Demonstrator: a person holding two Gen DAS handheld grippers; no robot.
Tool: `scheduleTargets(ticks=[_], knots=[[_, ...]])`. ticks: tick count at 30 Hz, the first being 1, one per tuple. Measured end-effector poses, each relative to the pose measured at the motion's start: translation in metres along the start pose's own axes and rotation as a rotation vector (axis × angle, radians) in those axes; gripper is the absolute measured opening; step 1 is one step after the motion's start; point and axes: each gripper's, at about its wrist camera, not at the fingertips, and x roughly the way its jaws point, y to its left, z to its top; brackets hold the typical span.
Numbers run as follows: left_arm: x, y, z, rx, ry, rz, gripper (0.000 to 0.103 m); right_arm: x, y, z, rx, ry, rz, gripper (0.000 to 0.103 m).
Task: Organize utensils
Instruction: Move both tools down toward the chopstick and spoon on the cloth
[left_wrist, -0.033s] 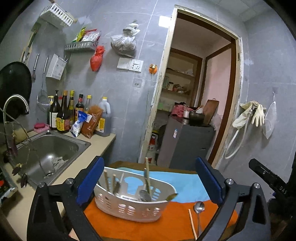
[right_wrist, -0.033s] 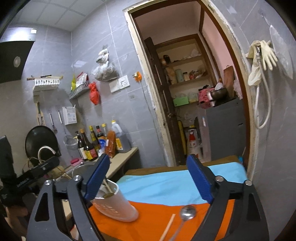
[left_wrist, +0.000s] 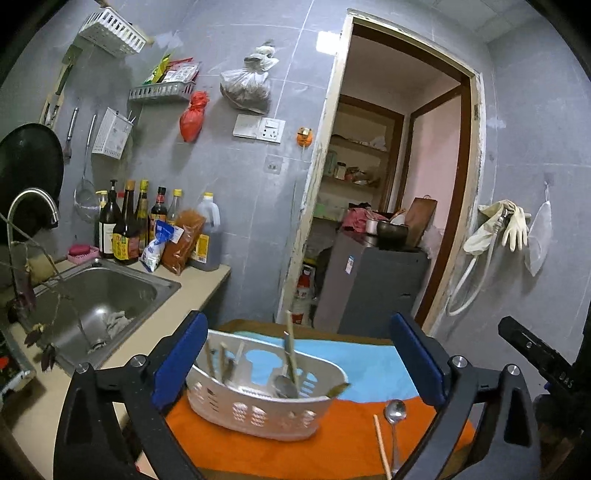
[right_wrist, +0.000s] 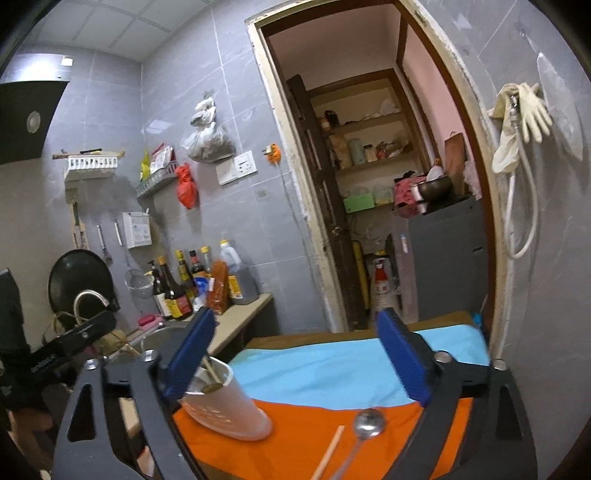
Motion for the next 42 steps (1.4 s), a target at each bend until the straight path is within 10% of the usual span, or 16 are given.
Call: scheduleTargets(ticks=[25,42], knots=[[0.096,-0.072,-0.131,0.037,0.49,-0.135,0.096,0.042,-0.105,-0.088,0.036,0.398,-0.12,0.103],[0.157,-0.09,-0.157,0.094,0.721,-0.224,0.021,0.082,-0.123,-0.114,0.087,0.6,-0.054,0.074]])
